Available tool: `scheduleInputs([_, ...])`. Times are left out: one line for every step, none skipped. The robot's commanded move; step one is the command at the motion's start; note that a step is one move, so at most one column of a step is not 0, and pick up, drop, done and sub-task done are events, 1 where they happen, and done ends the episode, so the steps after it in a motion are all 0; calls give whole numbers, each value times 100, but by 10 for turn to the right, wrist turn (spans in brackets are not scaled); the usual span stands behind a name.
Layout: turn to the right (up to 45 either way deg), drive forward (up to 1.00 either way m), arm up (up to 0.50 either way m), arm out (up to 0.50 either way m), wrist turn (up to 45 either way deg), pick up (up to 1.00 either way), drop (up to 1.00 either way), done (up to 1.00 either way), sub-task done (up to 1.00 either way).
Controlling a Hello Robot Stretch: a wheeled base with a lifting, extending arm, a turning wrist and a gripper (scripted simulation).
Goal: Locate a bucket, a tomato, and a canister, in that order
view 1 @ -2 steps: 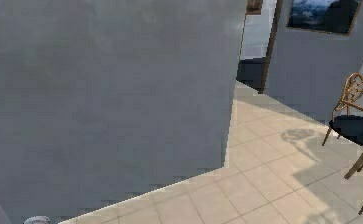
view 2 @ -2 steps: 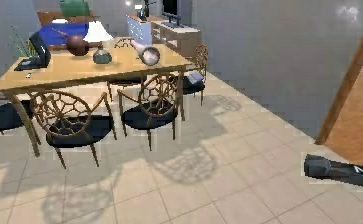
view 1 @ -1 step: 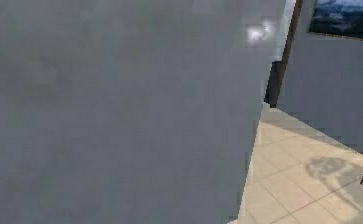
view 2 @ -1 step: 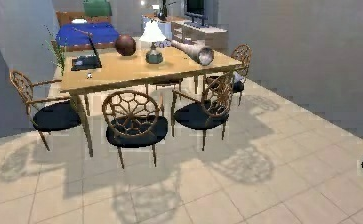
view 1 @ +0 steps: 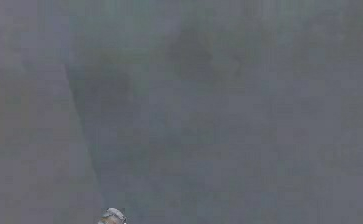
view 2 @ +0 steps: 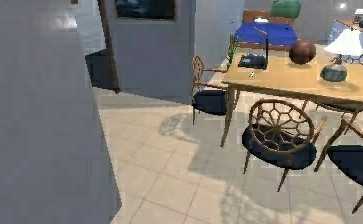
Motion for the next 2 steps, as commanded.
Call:
scheduleInputs([-330, 0, 0, 0, 0, 0, 0, 0, 0])
scheduleInputs([0, 0, 0, 0, 0, 0, 0, 100, 0])
